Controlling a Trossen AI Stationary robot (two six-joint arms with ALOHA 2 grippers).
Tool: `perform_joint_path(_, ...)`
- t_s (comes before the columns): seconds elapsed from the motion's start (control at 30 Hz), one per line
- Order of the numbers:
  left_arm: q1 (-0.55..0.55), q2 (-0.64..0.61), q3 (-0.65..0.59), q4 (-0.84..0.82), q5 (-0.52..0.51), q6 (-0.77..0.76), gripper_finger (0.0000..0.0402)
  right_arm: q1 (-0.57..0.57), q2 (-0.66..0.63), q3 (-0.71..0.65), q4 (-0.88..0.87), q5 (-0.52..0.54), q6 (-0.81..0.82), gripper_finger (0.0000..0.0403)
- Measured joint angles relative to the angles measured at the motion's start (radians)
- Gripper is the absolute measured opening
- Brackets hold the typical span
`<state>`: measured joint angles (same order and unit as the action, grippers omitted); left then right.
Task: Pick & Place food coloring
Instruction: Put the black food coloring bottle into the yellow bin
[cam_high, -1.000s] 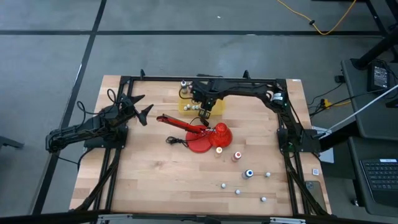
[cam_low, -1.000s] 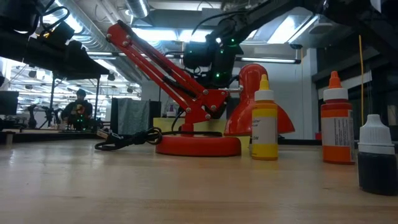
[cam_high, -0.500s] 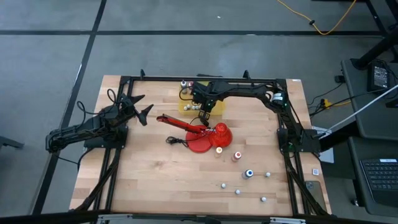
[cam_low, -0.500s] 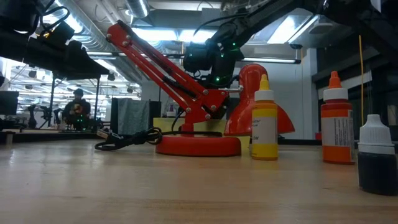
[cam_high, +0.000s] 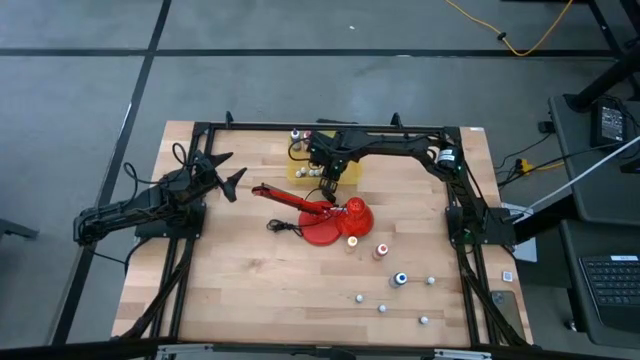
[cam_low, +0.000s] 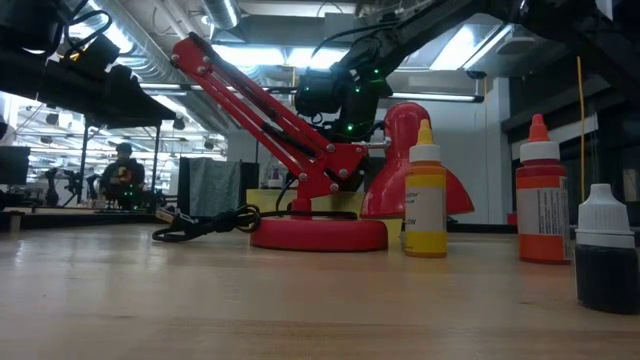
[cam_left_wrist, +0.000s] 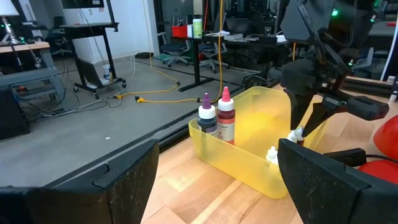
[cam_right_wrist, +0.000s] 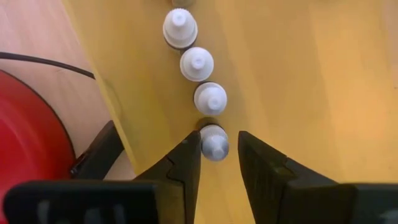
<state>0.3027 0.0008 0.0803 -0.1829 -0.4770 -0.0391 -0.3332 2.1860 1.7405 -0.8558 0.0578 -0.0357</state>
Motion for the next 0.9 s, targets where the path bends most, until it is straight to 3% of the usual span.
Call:
perform_joint_path(0.5, 0.0, 0.0, 0.0, 0.0, 0.0, 0.0, 0.0319, -0.033, -0.067, 0.108, -0.109, 0.003, 0.002, 0.011)
perform_joint_path(0.9, 0.0, 0.0, 0.0, 0.0, 0.0, 0.0, 0.0319, -0.034, -0.286, 0.2, -0.359, 0.179, 0.192, 0.0119)
